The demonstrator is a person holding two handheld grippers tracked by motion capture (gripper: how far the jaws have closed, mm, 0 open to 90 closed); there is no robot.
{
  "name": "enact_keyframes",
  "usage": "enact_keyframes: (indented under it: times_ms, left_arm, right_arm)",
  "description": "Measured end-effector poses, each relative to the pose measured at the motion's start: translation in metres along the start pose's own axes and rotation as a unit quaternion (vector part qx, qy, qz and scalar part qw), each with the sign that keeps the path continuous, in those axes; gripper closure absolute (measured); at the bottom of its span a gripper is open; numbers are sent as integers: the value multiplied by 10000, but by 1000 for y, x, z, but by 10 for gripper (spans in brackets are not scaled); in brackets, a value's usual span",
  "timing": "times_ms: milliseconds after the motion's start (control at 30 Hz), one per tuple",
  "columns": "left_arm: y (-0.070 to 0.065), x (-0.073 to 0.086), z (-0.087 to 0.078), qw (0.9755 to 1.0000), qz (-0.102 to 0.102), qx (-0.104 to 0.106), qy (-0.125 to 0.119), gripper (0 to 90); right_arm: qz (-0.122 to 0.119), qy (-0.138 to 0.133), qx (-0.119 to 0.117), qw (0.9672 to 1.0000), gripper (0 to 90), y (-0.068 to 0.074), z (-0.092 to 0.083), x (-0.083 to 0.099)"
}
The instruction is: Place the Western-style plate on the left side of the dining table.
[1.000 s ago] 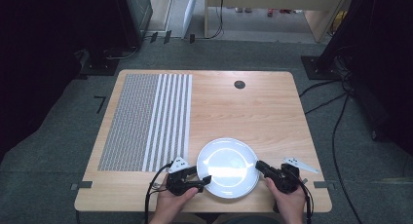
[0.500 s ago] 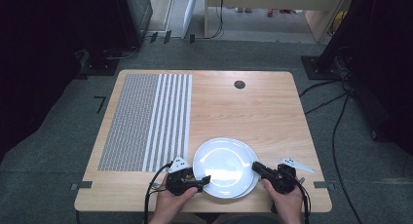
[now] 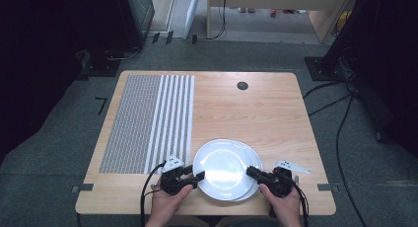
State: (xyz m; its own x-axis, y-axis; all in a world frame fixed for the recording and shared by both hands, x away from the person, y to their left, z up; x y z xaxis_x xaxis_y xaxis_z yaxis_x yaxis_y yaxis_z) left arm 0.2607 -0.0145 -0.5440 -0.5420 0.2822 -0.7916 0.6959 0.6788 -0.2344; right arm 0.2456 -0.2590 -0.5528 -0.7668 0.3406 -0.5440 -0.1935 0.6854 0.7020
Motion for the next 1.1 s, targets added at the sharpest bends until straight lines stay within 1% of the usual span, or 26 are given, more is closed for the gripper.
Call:
enact_keyframes:
  times_ms: [33, 67, 100, 133, 200, 267, 300, 333, 367, 433, 533, 567, 600, 633, 733, 767, 800, 833, 900, 933, 1000, 1033, 1100]
  left_arm:
    - [0, 0, 0, 10000, 0, 0, 0, 514]
    - [1, 1, 0, 9999, 31, -112, 61, 529]
    - [2, 2, 1, 9997, 49, -192, 105, 520]
    - [4, 2, 1, 9999, -53, -109, 105, 519]
    - [4, 2, 1, 9999, -68, -94, 110, 518]
    - [4, 2, 1, 9999, -79, -92, 113, 519]
    - [4, 2, 1, 9999, -79, -93, 113, 519]
    - [4, 2, 1, 9999, -77, -92, 114, 519]
    - [4, 2, 1, 9999, -80, -92, 114, 519]
    - [4, 2, 1, 9999, -74, -101, 112, 521]
    - [4, 2, 1, 9999, -66, -122, 99, 527]
    - [4, 1, 0, 9999, -59, -125, 91, 538]
    - [3, 1, 0, 9999, -60, -114, 75, 576]
    - [3, 1, -1, 9999, -56, -94, 65, 576]
    - [4, 1, -2, 9999, -100, 29, 46, 634]
    - [4, 1, -2, 9999, -118, 71, 51, 642]
    - [5, 1, -3, 9998, -125, 122, 57, 642]
    - [5, 1, -3, 9997, -156, 159, 51, 647]
    - [7, 1, -4, 9995, -213, 207, 53, 656]
    - [7, 1, -4, 9995, -215, 220, 63, 662]
    - [8, 1, -5, 9995, -222, 196, 65, 665]
    - [8, 0, -6, 9996, -215, 175, 71, 667]
    - [8, 0, -6, 9996, -207, 142, 92, 669]
  right_arm:
    - [-27, 0, 9, 10000, 793, 0, 1, 0]
    - [-40, -17, 27, 10000, 793, 0, 0, 0]
    - [-62, -107, 37, 9999, 794, 1, -1, -2]
    - [-64, -210, 38, 9998, 793, 1, -4, -5]
    - [-14, -441, 79, 9990, 793, -1, -10, -11]
    - [38, -631, 284, 9976, 789, -9, -16, -16]
    - [38, -631, 284, 9976, 789, -9, -16, -16]
    - [104, -686, 542, 9961, 788, -17, -18, -18]
    - [104, -686, 542, 9961, 788, -17, -18, -18]
    - [244, -627, 541, 9963, 774, -21, -17, -18]
    - [203, -611, 553, 9964, 763, -19, -14, -16]
    - [177, -592, 571, 9965, 763, -19, -12, -15]
    - [164, -567, 583, 9966, 763, -18, -8, -14]
    - [164, -567, 583, 9966, 763, -18, -8, -14]
    - [243, -591, 588, 9962, 776, -19, -4, -13]
    - [363, -659, 575, 9955, 786, -19, 0, -13]
    - [363, -659, 575, 9955, 786, -19, 0, -13]
    - [425, -704, 577, 9949, 793, -19, 1, -14]
    - [611, -780, 532, 9937, 812, -20, 3, -13]
    - [869, -799, 448, 9920, 827, -21, 5, -13]
    - [1180, -738, 323, 9897, 837, -21, 6, -12]
    - [1297, -718, 283, 9885, 842, -21, 6, -11]
    - [1411, -706, 213, 9872, 849, -22, 5, -11]
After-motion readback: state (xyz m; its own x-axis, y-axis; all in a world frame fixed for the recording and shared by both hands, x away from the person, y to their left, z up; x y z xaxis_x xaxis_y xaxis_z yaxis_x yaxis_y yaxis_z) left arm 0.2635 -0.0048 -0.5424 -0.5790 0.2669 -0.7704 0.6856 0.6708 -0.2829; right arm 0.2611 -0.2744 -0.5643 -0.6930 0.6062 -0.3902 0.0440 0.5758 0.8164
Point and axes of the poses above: each handheld gripper's, and its own axes: z roughly forward along the jaws, x roughly out of its underside, y roughly to its left, the point moved 7 cm from there along z, roughly forward along the jaws, and after that the axes turned 11 degrees about z, right-handed, at the moved point
